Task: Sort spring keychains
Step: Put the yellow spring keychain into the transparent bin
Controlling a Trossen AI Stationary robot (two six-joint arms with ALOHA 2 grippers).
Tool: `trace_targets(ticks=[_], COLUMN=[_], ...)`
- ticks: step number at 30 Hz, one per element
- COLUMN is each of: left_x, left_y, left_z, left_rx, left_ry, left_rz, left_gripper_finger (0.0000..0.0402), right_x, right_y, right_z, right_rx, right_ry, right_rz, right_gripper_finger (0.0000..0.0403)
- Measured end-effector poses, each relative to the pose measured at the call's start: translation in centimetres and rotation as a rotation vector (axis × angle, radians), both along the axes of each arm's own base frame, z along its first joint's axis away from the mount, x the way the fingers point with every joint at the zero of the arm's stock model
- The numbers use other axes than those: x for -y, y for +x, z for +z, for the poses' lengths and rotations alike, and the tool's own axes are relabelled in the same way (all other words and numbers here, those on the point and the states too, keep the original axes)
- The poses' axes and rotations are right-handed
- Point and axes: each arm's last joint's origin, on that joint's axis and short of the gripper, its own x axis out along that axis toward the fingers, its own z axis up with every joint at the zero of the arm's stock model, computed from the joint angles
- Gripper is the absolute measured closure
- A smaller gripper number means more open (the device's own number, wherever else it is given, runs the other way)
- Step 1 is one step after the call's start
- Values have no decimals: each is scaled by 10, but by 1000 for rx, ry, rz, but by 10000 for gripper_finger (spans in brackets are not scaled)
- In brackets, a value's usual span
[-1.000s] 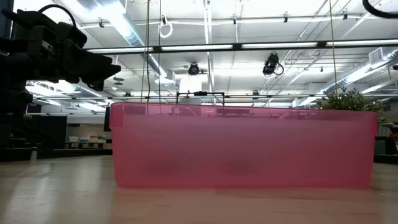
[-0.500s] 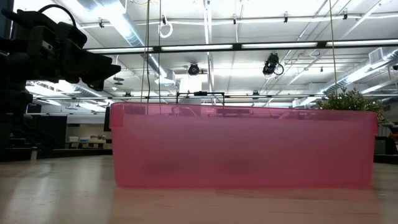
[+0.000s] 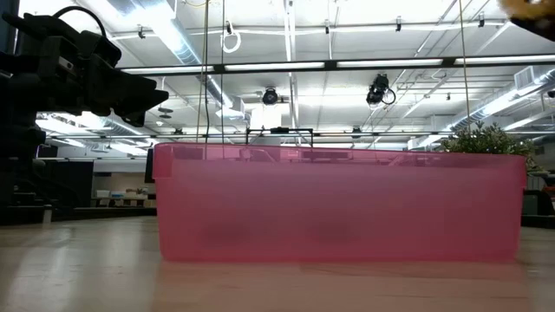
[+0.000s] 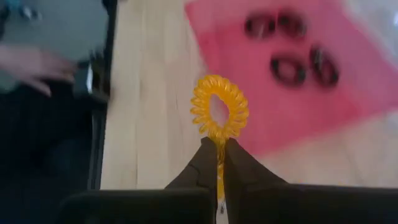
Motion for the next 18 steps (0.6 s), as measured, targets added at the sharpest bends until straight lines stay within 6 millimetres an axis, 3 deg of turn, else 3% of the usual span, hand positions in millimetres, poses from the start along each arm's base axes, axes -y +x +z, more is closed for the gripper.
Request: trace_targets(ticks=[6,18], left_x=[0,0], left_y=[0,0], left_z=[0,0], left_rx=[0,0], left_ry=[0,0], left_rz=[0,0], left_gripper_finger=[229,229], right_x=[12,43], right_y=[17,50], right_z=[16,38], right_rx=[210,447], right_ry=[-77,-201], right_rz=[-69,-224], right_gripper_finger=[402,402])
